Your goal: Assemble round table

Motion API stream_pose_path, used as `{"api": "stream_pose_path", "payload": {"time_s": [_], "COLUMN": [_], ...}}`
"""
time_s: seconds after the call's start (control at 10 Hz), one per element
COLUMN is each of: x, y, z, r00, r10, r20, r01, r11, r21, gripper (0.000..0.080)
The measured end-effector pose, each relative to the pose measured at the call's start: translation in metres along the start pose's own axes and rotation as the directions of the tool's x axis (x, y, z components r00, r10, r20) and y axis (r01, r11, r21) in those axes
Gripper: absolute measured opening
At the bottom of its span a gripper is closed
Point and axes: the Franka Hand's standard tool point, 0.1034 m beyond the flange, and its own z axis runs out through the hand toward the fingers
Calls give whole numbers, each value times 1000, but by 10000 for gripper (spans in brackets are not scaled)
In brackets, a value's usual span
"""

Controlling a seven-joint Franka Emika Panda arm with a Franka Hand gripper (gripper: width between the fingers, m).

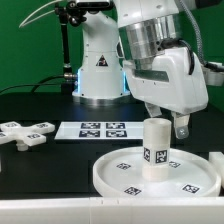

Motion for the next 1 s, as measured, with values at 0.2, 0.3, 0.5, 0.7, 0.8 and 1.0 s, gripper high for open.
{"api": "stream_pose_path", "payload": {"time_s": [0.2,0.3,0.5,0.7,0.8,1.0], "x": [-3,-6,-7,-8,-8,-13], "y": [-3,-2,-6,-5,-5,-9], "z": [-4,-4,-7,-6,-6,-4], "r00": [987,974,962,961,960,882], "r10": [-163,-225,-269,-271,-274,-467], "r20": [1,22,52,52,52,70], "r01": [163,226,272,274,278,472], "r11": [986,972,960,959,958,875], "r21": [-37,-60,-72,-73,-73,-104], "gripper": [649,649,649,649,649,649]}}
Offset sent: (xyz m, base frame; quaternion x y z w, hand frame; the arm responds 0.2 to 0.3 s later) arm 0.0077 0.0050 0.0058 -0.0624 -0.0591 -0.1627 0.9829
